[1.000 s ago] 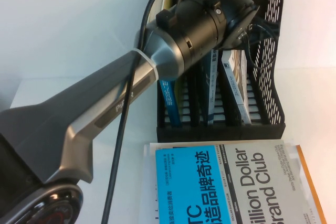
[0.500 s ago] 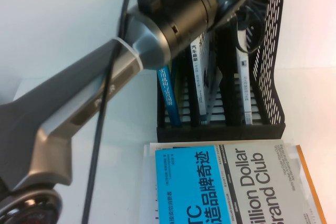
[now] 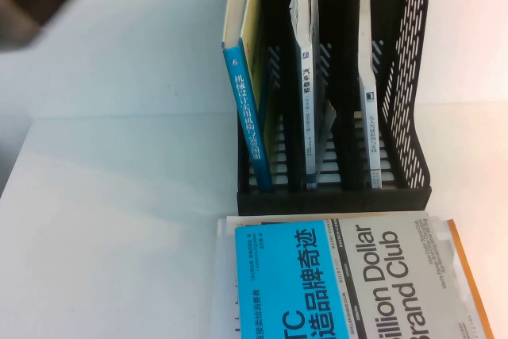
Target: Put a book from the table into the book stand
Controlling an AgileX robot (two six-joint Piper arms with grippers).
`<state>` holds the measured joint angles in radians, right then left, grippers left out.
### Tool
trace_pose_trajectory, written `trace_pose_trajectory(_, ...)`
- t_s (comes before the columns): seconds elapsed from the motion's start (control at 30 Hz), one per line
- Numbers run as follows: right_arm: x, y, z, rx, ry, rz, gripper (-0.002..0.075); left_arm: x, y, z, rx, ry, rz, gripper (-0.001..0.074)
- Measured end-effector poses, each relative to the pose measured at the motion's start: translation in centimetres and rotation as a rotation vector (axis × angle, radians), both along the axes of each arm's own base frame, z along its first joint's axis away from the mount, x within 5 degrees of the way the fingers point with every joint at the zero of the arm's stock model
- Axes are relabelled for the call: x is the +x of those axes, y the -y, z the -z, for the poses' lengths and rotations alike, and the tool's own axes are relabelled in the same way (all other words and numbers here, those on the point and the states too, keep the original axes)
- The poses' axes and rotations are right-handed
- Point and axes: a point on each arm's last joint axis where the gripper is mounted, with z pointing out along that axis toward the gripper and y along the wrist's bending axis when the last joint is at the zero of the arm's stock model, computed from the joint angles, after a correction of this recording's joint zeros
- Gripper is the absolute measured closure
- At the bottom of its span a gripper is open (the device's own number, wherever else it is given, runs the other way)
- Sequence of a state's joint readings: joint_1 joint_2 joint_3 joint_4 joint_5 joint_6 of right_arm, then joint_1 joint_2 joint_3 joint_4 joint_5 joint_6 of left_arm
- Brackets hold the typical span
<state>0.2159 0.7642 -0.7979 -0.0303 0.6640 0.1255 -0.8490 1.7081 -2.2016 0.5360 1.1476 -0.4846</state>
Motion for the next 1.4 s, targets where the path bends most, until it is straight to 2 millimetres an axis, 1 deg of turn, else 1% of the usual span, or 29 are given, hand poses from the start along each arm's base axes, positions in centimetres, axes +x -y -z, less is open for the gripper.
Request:
trace_pose_trajectory(0.1, -2.2, 0.9, -1.4, -0.013, 0.113, 0.028, 0.0729, -2.0, -1.6, -1.8, -0.030, 0.003, 0.054, 0.0730)
trace_pose_trajectory(0.2, -4.5, 1.7, -2.0, -0.021, 0.201, 0.051, 0.0729, -4.1, -2.9, -3.2, -0.043, -0.007, 0.142, 0.0733)
trace_pose_trajectory(0.3, -6.4, 2.2, -1.2, 0.007, 0.248, 0.073, 0.0729, -5.6, -4.0, -3.8, -0.044, -0.023, 0.188, 0.0734)
trace_pose_trajectory(0.37, -7.5, 2.4, 0.0, 0.023, 0.267, 0.080, 0.0729, -6.3, -4.7, -3.8, -0.035, -0.028, 0.203, 0.0735)
trace_pose_trajectory(0.43, -8.2, 2.6, 1.4, 0.028, 0.279, 0.079, 0.0729, -6.7, -5.0, -3.2, -0.023, -0.038, 0.211, 0.0736)
trace_pose_trajectory(0.53, -8.3, 2.6, 4.2, 0.023, 0.251, 0.077, 0.0729, -7.6, -5.8, -2.4, -0.047, -0.022, 0.223, 0.0736)
trace_pose_trajectory(0.57, -8.2, 2.6, 5.0, 0.018, 0.232, 0.076, 0.0729, -7.7, -5.9, -1.5, -0.051, -0.029, 0.225, 0.0736)
trace_pose_trajectory(0.67, -8.1, 2.5, 6.3, 0.010, 0.201, 0.074, 0.0729, -8.6, -6.6, 0.4, -0.088, -0.018, 0.238, 0.0736)
trace_pose_trajectory(0.77, -8.0, 2.5, 6.6, 0.009, 0.200, 0.073, 0.0729, -9.6, -7.5, 2.9, -0.120, -0.020, 0.247, 0.0736)
trace_pose_trajectory(0.8, -8.0, 2.5, 6.7, 0.009, 0.197, 0.073, 0.0729, -10.1, -8.1, 3.0, -0.141, -0.004, 0.251, 0.0736)
trace_pose_trajectory(0.87, -8.0, 2.5, 6.7, 0.009, 0.197, 0.073, 0.0729, -10.8, -8.7, 4.9, -0.134, -0.023, 0.255, 0.0737)
trace_pose_trajectory(0.97, -8.0, 2.5, 6.7, 0.009, 0.197, 0.073, 0.0729, -11.4, -9.3, 6.9, -0.112, -0.053, 0.254, 0.0737)
trace_pose_trajectory(1.1, -8.0, 2.5, 6.7, 0.009, 0.197, 0.073, 0.0729, -12.1, -10.0, 7.9, -0.105, -0.089, 0.250, 0.0737)
trace_pose_trajectory(1.4, -8.0, 2.5, 6.7, 0.008, 0.194, 0.073, 0.0729, -13.0, -10.7, 9.9, -0.028, -0.306, 0.203, 0.0737)
